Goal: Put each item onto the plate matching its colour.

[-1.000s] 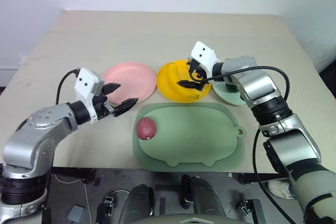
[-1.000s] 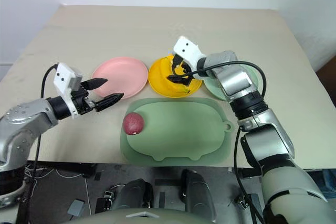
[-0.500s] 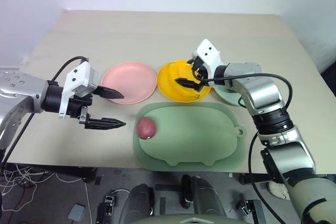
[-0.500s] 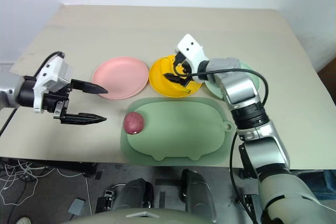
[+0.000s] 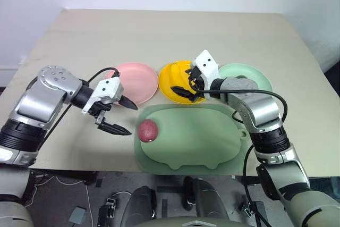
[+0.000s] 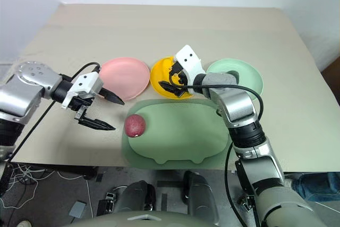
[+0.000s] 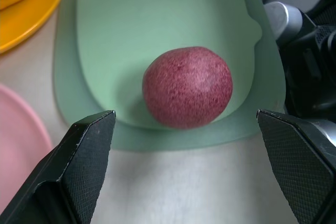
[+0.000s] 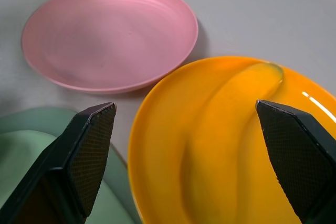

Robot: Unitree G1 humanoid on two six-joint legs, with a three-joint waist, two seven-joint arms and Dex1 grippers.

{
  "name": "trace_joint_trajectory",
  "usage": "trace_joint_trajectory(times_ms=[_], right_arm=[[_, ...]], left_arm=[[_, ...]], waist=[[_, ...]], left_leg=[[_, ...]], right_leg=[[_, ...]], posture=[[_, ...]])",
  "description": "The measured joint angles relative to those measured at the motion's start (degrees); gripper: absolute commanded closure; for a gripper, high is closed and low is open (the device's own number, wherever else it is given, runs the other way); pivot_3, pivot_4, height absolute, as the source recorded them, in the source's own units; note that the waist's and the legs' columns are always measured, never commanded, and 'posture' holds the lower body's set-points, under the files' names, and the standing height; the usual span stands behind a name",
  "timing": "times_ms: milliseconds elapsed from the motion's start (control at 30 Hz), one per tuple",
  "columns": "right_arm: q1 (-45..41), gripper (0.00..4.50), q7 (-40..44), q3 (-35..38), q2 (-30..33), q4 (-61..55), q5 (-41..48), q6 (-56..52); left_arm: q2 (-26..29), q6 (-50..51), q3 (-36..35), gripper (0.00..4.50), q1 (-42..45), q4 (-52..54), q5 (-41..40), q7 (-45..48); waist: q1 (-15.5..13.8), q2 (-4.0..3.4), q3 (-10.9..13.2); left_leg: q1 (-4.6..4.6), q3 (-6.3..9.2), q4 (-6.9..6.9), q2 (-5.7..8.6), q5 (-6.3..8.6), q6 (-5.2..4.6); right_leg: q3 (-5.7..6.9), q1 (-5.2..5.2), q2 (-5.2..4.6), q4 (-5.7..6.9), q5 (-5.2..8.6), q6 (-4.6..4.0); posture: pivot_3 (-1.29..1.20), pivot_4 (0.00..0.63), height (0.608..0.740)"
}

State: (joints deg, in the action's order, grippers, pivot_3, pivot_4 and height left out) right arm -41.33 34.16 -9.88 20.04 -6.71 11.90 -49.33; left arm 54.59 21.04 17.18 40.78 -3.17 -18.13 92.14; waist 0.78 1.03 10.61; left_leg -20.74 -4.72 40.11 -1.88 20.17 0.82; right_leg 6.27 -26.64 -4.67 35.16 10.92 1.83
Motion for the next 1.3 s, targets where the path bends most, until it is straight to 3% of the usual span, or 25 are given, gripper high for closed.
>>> trace_joint_trajectory(times_ms=[367,800,1300], right_arm=[[0.11,0.03,-2.31,1.20,-0.34,-0.37,0.76,-0.95],[0.38,0.03,-2.97,1.43,-0.19,-1.61,1.62,-1.92],[10.78,0.03,18.05,6.66,18.68,-14.21,14.53,0.42]], left_arm=[[-6.35,-0.28,2.30,0.00,-0.13,0.11,3.96,-1.90],[-8.82,-0.27,4.42,0.00,-2.47,2.40,7.63,-5.04],[-10.48,0.42,5.56,0.00,-2.74,3.50,9.33,-6.81]], waist=[[-0.06,0.00,0.00],[-0.08,0.00,0.00],[-0.23,0.02,0.01]], left_leg=[[0.05,0.03,0.04,0.00,0.03,-0.07],[0.09,0.14,0.05,0.00,0.06,-0.13],[0.28,0.18,0.06,0.00,0.14,-0.28]], right_leg=[[-0.01,0.02,0.00,0.03,0.00,-0.01],[-0.03,0.02,0.00,0.04,0.00,-0.01],[-0.06,0.18,-0.01,0.02,0.00,0.00]], posture=[[0.00,0.150,0.740],[0.00,0.150,0.740],[0.00,0.150,0.740]])
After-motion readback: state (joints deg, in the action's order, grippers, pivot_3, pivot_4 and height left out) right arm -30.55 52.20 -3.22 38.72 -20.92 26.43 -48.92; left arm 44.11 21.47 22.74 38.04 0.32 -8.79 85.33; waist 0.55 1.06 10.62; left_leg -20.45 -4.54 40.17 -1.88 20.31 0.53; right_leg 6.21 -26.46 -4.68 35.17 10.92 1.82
